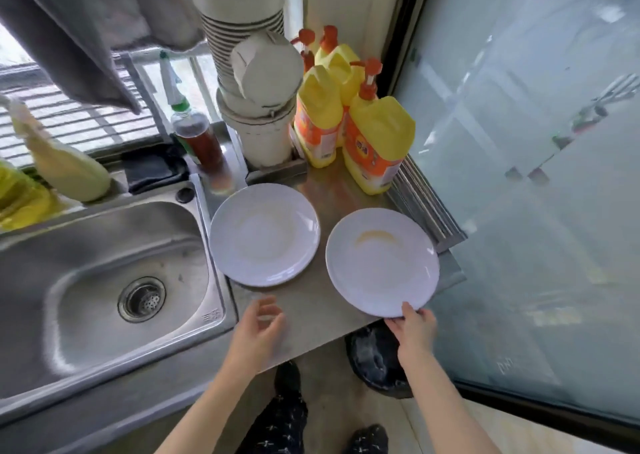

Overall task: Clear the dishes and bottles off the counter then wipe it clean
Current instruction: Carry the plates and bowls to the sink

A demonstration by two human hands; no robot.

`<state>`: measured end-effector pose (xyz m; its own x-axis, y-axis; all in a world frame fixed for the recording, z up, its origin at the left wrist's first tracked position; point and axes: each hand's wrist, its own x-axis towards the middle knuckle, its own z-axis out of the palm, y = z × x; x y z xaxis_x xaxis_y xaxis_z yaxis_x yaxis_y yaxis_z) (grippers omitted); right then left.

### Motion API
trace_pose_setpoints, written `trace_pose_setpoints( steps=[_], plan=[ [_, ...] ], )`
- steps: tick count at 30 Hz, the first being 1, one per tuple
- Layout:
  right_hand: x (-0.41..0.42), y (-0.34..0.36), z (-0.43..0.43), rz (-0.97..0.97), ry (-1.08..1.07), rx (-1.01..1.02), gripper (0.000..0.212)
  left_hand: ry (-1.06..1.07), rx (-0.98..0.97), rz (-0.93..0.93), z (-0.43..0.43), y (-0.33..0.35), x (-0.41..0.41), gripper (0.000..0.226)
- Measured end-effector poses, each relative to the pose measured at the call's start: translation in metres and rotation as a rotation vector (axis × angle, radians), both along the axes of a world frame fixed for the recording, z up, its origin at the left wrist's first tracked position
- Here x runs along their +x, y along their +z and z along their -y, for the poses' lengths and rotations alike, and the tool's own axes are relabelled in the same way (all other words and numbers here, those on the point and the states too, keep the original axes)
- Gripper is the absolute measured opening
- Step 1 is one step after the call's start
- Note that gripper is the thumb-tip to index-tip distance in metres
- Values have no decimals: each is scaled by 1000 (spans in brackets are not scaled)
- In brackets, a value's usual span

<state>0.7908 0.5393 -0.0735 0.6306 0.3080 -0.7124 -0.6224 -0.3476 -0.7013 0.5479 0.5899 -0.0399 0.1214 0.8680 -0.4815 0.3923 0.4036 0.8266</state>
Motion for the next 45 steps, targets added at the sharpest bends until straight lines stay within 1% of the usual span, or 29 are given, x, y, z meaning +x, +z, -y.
trace_pose_setpoints(
  steps=[3,6,8,11,14,18,20,22,25,27,29,31,34,37,39,42,45],
  plan=[
    [-15,11,-1,47,-53,-16,10,90,48,-91,-30,-5,-19,34],
    [-29,20,1,56,-97,-9,13,176,91,-174,-58,-9,-32,50],
    [-35,28,-1,53,-103,16,15,274,94,-186,-76,-10,-35,51],
    [-41,40,-8,101,-50,55,14,370,8,-172,-93,-12,-37,54],
    [-43,46,-20,113,-9,97,13,409,-44,-195,-101,-22,-39,54],
    [-46,48,-32,95,33,117,10,461,-89,-187,-105,-29,-33,49],
    [-46,48,-36,89,48,124,9,515,-128,-129,-107,-31,-30,49],
    [-45,49,-40,83,62,130,10,571,-155,-29,-110,-33,-28,42],
    [-39,50,-43,82,101,128,10,578,-172,203,-113,-30,-29,21],
    [-35,52,-45,84,140,136,12,585,-195,366,-113,-22,-31,17],
    [-30,54,-47,90,189,140,13,583,-204,469,-110,-14,-34,18],
    [-24,57,-50,94,265,155,11,582,-194,513,-104,-6,-40,18],
    [-19,63,-58,109,423,198,12,616,-156,479,-85,0,-58,30],
    [-21,71,-71,114,582,273,25,665,-94,423,-56,12,-80,46],
    [-27,74,-82,85,694,322,35,709,-51,406,-35,23,-93,49],
    [-43,74,-95,10,874,377,40,822,21,407,-5,41,-112,48],
    [-63,73,-106,-95,1015,404,51,941,79,413,21,53,-131,50]
  ],
)
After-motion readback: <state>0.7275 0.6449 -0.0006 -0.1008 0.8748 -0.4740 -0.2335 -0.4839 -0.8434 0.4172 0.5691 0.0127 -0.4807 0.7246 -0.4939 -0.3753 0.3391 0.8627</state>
